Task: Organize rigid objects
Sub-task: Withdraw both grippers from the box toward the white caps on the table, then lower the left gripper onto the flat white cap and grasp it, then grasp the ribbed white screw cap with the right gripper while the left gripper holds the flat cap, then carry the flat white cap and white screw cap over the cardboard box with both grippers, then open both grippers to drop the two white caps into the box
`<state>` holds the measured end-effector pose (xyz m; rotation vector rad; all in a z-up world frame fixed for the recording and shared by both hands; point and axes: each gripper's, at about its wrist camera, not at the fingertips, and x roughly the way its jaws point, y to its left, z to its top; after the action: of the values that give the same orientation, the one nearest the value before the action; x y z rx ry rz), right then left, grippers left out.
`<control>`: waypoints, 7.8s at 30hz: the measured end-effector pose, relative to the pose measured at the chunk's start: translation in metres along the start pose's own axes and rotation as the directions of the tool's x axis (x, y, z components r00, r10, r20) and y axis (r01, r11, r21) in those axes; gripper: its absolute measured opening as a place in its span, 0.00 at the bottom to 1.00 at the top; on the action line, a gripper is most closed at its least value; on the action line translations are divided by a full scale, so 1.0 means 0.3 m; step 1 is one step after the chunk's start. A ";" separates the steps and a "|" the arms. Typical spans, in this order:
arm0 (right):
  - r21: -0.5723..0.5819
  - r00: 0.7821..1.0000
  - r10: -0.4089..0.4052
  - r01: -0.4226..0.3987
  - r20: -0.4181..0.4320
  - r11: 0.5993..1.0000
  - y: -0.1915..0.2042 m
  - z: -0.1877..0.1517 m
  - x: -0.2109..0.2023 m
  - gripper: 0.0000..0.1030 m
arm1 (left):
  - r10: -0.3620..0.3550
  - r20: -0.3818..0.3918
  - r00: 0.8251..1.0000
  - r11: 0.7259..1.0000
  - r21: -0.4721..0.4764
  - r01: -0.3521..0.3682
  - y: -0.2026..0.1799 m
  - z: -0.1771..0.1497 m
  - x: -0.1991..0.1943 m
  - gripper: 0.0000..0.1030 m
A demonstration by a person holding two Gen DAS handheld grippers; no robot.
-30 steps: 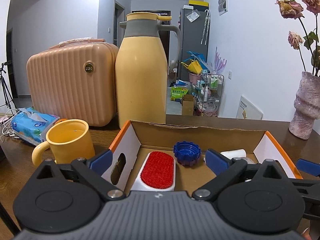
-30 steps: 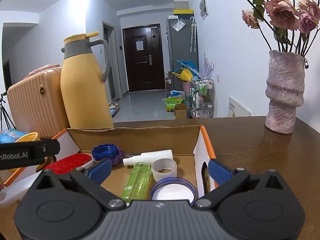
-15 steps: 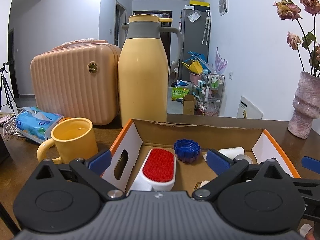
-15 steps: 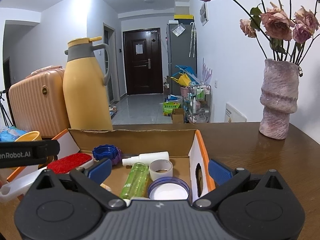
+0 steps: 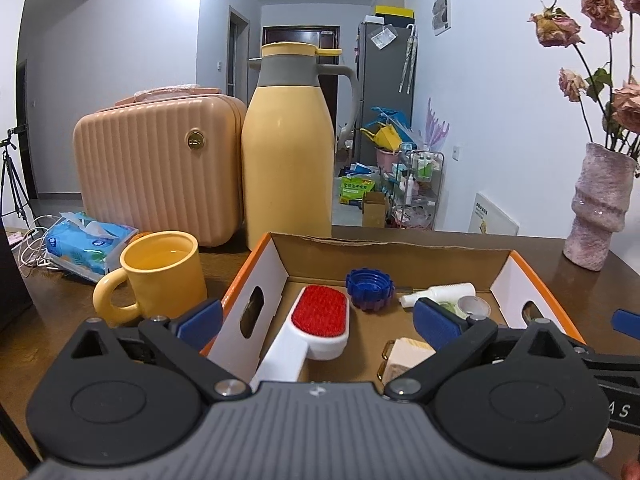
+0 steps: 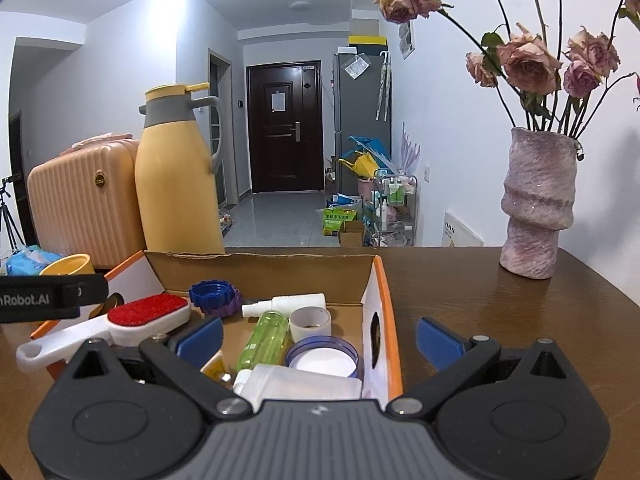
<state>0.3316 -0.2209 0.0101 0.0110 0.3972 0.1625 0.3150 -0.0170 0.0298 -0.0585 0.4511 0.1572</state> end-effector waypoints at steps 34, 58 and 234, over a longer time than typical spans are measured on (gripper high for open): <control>-0.011 0.999 -0.028 0.027 -0.041 1.000 -0.179 -0.150 -0.330 1.00 | -0.095 -0.103 0.990 0.994 0.044 0.100 -0.168 -0.210 -0.260 1.00; 0.103 0.991 -0.054 0.067 -0.126 0.992 -0.361 -0.269 -0.286 1.00 | -0.102 -0.293 0.951 0.988 0.080 0.130 -0.329 -0.383 -0.148 0.97; 0.007 0.998 0.058 -0.058 0.010 0.998 0.064 0.026 0.177 0.39 | -0.087 -0.024 0.996 0.996 0.014 0.088 -0.040 0.046 0.191 0.39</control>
<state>0.3800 -0.1933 -0.0022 0.0306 0.3880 0.2187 0.3739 -0.0197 0.0175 -0.0657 0.4722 0.0671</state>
